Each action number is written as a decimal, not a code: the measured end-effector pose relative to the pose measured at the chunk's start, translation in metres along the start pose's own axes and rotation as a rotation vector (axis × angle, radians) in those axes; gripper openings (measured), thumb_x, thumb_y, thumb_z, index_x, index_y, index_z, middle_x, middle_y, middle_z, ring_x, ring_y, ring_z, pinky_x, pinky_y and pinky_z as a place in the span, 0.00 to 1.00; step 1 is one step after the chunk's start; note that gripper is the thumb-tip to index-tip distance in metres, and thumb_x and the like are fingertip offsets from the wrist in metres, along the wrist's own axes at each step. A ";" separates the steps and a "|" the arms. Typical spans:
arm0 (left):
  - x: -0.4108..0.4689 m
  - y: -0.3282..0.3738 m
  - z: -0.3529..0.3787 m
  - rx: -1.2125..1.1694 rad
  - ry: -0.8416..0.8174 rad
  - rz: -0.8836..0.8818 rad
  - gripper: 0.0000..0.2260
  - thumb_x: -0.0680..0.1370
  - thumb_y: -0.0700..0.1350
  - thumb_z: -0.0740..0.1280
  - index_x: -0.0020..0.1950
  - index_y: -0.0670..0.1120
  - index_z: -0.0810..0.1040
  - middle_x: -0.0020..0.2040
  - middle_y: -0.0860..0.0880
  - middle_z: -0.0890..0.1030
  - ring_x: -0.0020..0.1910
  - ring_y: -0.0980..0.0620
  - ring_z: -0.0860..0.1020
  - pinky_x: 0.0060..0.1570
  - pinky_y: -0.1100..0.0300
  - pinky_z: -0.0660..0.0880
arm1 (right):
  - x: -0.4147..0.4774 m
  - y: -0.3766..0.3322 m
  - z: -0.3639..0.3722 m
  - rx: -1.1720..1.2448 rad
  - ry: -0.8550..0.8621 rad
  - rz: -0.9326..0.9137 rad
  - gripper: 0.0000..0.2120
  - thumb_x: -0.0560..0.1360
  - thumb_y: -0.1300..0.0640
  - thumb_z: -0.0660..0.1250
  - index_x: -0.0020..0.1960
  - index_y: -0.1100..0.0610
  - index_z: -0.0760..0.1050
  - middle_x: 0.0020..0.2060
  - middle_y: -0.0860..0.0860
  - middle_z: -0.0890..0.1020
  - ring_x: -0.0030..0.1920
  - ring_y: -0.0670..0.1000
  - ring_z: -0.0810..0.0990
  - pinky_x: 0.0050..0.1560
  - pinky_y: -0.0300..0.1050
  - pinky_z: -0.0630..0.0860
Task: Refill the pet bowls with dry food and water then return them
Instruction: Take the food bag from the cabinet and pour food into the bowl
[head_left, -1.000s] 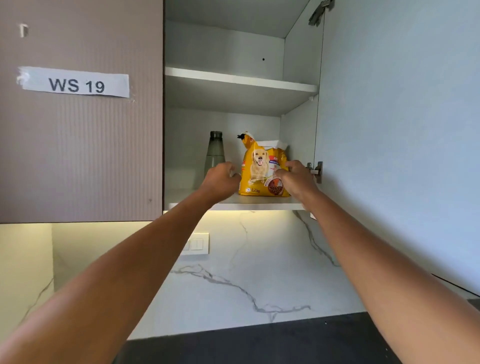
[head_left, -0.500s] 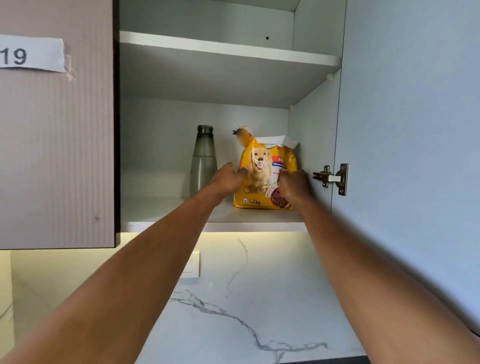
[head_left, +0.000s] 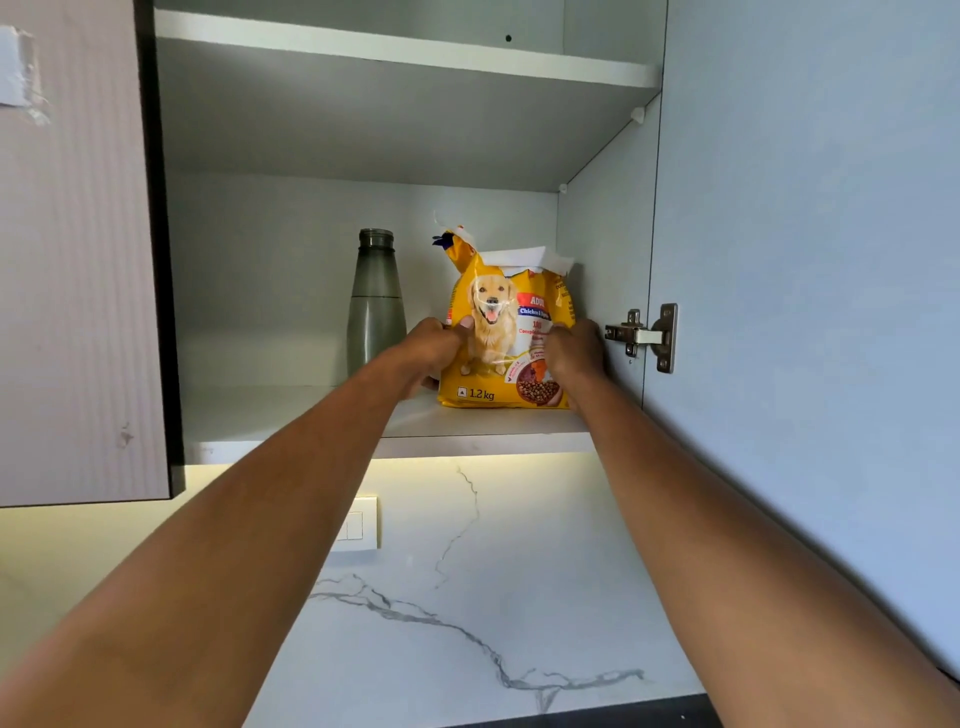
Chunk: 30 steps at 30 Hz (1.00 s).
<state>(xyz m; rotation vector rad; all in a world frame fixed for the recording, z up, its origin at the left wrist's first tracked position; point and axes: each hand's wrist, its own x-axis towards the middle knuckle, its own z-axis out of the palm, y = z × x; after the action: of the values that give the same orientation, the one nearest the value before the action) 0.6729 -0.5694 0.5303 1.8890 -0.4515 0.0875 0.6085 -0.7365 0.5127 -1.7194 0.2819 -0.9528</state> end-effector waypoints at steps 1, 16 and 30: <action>-0.004 0.001 -0.002 -0.004 0.001 0.004 0.27 0.84 0.59 0.59 0.77 0.43 0.66 0.73 0.41 0.74 0.70 0.38 0.75 0.62 0.41 0.75 | -0.006 -0.003 -0.002 -0.011 -0.002 -0.017 0.11 0.84 0.61 0.59 0.59 0.63 0.78 0.58 0.63 0.85 0.55 0.63 0.85 0.53 0.54 0.84; -0.132 -0.021 -0.038 -0.225 0.079 0.335 0.26 0.75 0.61 0.73 0.64 0.45 0.78 0.51 0.48 0.85 0.55 0.45 0.84 0.51 0.51 0.82 | -0.129 -0.042 -0.023 0.116 0.226 -0.165 0.15 0.87 0.50 0.57 0.64 0.62 0.71 0.54 0.56 0.82 0.52 0.58 0.84 0.51 0.51 0.82; -0.346 -0.139 -0.100 -0.312 -0.087 0.379 0.34 0.69 0.63 0.76 0.67 0.51 0.66 0.61 0.55 0.82 0.58 0.56 0.84 0.50 0.56 0.84 | -0.356 0.009 -0.015 0.147 0.202 -0.182 0.14 0.87 0.49 0.59 0.55 0.60 0.74 0.45 0.45 0.81 0.45 0.44 0.80 0.44 0.39 0.73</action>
<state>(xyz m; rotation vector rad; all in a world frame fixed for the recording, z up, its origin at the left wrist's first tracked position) 0.4178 -0.3448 0.3475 1.4885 -0.8306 0.1756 0.3695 -0.5331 0.3446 -1.5349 0.1826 -1.2533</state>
